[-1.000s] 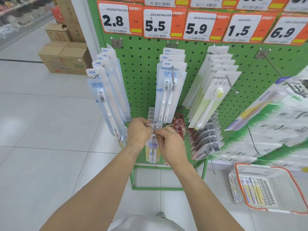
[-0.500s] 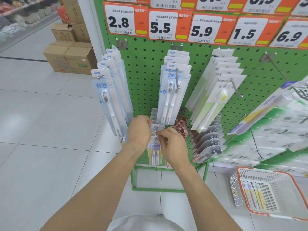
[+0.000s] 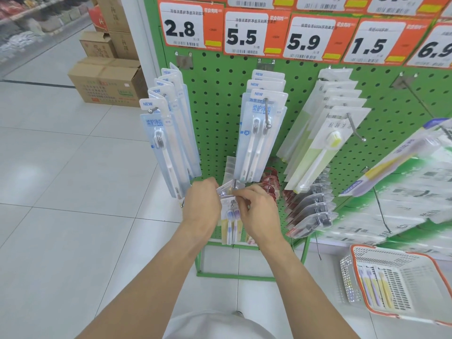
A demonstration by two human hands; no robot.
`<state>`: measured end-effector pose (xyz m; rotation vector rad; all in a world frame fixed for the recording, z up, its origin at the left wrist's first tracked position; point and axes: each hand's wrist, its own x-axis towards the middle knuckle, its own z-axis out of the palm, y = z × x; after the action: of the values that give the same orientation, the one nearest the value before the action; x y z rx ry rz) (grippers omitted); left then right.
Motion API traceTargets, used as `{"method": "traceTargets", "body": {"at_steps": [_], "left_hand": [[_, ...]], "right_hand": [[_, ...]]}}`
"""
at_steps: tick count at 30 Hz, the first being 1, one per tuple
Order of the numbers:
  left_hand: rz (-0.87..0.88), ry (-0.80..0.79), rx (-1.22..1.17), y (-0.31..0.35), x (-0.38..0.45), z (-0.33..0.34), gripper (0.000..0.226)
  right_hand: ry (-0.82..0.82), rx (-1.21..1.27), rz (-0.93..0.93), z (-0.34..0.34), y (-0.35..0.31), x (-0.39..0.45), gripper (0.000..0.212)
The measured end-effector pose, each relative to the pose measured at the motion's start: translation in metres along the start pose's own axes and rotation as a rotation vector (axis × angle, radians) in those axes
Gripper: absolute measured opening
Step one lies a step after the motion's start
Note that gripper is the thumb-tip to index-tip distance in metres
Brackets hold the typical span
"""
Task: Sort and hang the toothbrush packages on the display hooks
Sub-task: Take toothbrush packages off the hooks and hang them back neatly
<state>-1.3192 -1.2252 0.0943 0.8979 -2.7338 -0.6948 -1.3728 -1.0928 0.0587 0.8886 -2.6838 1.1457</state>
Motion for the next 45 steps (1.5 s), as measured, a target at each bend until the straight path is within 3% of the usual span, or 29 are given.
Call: {"method": "traceTargets", "body": {"at_steps": [12, 15, 19, 25, 27, 30, 32, 35, 38, 42, 45], "left_hand": [[-0.043, 0.046, -0.038, -0.030, -0.058, -0.001, 0.013], [-0.109, 0.055, -0.164, -0.041, -0.067, -0.006, 0.010], [-0.161, 0.074, -0.509, -0.046, -0.076, -0.017, 0.012], [-0.169, 0.007, -0.686, -0.054, -0.087, -0.026, 0.011], [-0.208, -0.013, -0.801, -0.052, -0.089, -0.033, 0.011], [-0.262, -0.003, -0.988, -0.049, -0.088, -0.047, 0.008], [-0.272, -0.013, -1.102, -0.046, -0.088, -0.057, 0.006], [-0.318, -0.089, -1.263, -0.039, -0.088, -0.064, 0.007], [-0.309, -0.210, -1.322, -0.033, -0.092, -0.063, 0.014], [-0.238, -0.422, -1.258, -0.030, -0.104, -0.053, 0.026], [-0.233, -0.463, -1.259, -0.030, -0.108, -0.046, 0.028]], "right_hand": [[-0.014, 0.075, 0.053, 0.002, -0.004, -0.002, 0.020], [-0.014, 0.082, 0.055, 0.001, -0.005, -0.005, 0.021], [-0.031, 0.133, 0.064, -0.003, -0.007, -0.010, 0.024], [0.155, 0.348, -0.002, -0.017, -0.028, -0.035, 0.013], [0.081, 0.382, 0.050, -0.021, -0.032, -0.049, 0.013], [-0.128, 0.488, 0.202, -0.028, -0.034, -0.067, 0.033], [-0.337, 0.644, 0.272, -0.035, -0.035, -0.074, 0.040], [-0.573, 0.969, 0.365, -0.044, -0.043, -0.082, 0.033], [-0.545, 1.148, 0.472, -0.046, -0.053, -0.088, 0.023], [-0.458, 1.172, 0.535, -0.048, -0.057, -0.090, 0.020], [-0.400, 1.144, 0.572, -0.048, -0.057, -0.093, 0.021]]}}
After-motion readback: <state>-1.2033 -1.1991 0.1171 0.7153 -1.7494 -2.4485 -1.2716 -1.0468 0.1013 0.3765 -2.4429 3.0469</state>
